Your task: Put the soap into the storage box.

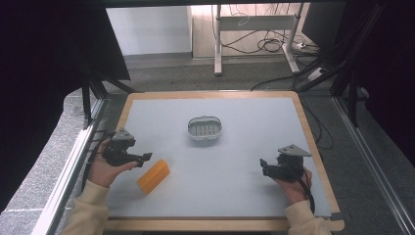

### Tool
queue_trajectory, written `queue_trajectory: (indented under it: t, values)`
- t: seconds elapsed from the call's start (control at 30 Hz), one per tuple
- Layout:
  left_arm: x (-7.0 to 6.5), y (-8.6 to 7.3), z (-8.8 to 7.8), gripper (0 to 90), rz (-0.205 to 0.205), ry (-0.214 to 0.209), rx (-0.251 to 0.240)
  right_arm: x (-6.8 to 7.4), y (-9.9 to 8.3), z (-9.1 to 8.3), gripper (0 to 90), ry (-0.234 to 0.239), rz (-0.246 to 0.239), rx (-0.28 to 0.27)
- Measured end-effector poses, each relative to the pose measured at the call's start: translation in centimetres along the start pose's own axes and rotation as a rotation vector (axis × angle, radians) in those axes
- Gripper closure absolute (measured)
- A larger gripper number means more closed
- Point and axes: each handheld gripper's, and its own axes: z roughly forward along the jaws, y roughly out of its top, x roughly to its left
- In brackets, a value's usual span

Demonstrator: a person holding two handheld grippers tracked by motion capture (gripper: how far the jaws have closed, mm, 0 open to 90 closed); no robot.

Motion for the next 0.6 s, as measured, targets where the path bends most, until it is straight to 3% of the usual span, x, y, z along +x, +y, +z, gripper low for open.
queue_trajectory:
  t: [0.27,0.6]
  values:
    - [-0.2,-0.1,-0.5,19.0,0.005,0.006,0.008,-1.0,-0.6,-1.2,14.2,0.008,0.023,-0.041]
    - [-0.6,0.0,-1.2,21.6,0.029,-0.012,0.001,-0.6,-0.7,-1.6,17.7,0.004,-0.011,-0.06]
